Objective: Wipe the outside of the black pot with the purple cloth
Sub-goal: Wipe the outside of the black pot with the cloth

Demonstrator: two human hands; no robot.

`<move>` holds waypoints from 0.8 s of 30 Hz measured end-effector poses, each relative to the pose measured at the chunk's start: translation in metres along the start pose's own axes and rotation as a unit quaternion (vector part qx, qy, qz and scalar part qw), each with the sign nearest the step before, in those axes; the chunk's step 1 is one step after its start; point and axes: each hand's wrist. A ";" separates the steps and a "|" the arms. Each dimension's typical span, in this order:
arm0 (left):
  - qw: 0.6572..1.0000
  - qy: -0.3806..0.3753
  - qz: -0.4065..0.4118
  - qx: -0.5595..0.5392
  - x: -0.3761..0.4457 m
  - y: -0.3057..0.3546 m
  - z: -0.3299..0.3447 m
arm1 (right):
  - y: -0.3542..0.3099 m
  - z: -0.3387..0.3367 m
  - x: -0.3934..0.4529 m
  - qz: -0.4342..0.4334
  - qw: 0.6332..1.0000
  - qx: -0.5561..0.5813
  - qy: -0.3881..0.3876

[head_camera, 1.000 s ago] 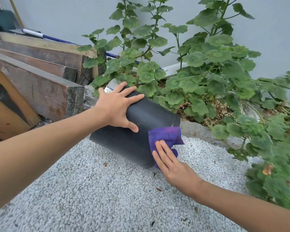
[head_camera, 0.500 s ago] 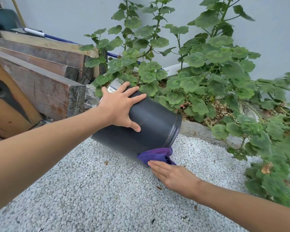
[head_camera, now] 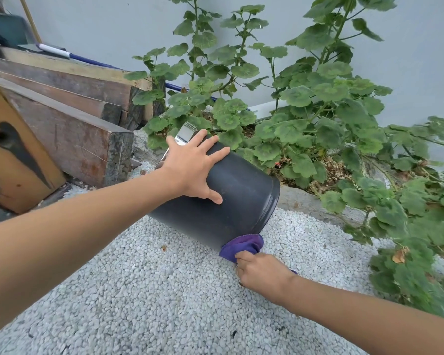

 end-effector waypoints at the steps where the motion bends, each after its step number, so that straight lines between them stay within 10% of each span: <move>1: 1.000 0.000 0.001 0.004 0.000 0.002 -0.001 | 0.000 -0.002 0.000 0.012 1.000 0.001 -0.013; 9: 1.000 -0.002 0.004 -0.012 -0.004 0.005 -0.011 | 0.050 -0.009 -0.039 0.220 0.941 0.244 -0.074; 19: 0.963 0.198 -0.030 -0.179 -0.021 0.046 -0.045 | 0.105 -0.128 -0.071 0.335 0.756 0.490 0.277; 24: 0.917 0.233 -0.030 -0.323 -0.031 0.075 -0.063 | 0.113 -0.183 -0.063 0.333 0.732 0.515 0.295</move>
Point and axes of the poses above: each hand's wrist, its own x-axis towards the middle knuckle, its own z-axis out of the palm, y = z × x, and after that the axes turned 15 degrees about x, right-handed
